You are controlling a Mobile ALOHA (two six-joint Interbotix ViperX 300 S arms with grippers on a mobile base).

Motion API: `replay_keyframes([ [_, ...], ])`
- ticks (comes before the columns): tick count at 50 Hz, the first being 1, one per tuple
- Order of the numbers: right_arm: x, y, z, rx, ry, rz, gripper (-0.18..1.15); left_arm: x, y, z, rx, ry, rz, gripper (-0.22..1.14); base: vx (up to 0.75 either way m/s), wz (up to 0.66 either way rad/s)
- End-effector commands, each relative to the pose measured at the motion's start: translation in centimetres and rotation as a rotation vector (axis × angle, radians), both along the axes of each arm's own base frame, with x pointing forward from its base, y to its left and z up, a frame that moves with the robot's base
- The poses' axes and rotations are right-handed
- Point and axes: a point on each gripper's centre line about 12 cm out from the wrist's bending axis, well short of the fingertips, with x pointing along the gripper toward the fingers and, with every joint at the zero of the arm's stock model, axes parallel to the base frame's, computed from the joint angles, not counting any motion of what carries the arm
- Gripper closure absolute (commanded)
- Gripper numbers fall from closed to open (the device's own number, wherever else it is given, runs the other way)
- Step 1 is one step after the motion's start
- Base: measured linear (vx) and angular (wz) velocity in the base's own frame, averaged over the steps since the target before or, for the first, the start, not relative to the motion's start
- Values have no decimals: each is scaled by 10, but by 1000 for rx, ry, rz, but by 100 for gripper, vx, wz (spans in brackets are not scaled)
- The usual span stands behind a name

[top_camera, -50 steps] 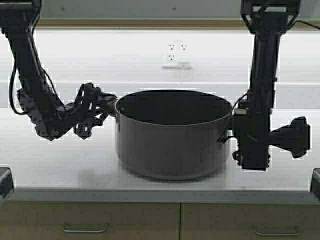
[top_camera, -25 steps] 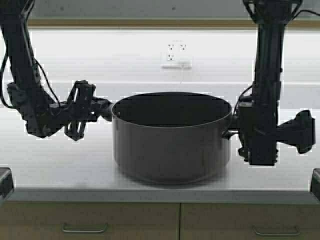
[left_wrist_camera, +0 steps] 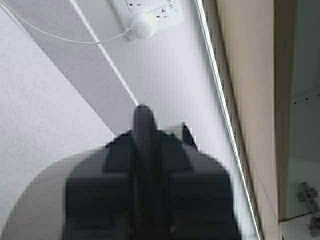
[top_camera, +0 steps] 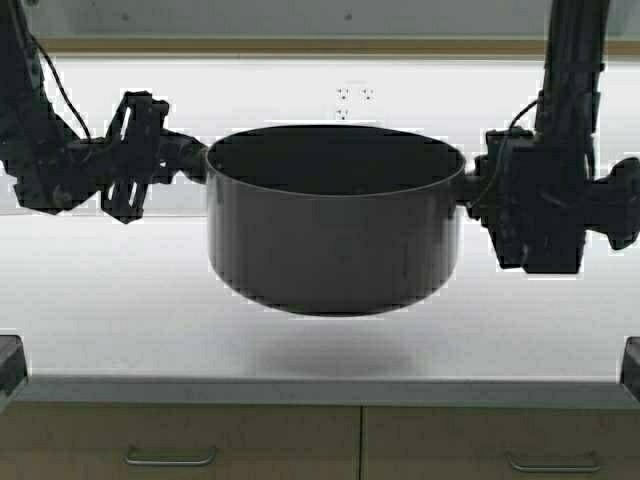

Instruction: Open the cabinet, put the pot inside, then close it

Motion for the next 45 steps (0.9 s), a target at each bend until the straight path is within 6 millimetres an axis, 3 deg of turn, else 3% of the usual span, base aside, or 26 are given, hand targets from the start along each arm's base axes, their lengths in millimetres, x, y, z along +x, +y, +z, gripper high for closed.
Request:
replay_keyframes([
  [1,-7,3,52,87,-112,51,90,-16,-5,50,-43,-102,15,87,0,0],
  [15,-26,-2,91,98,-133,90,90,-46,-25,89,-17,-103,19,87,0,1],
  [26,-30,1,122,123,-150,127,90,-58,-29,123,-37,-104,50,87,0,0],
  [45,-27,8,209,88,-190,164,90,-66,-33,195,4,-104,93,87,0,0],
])
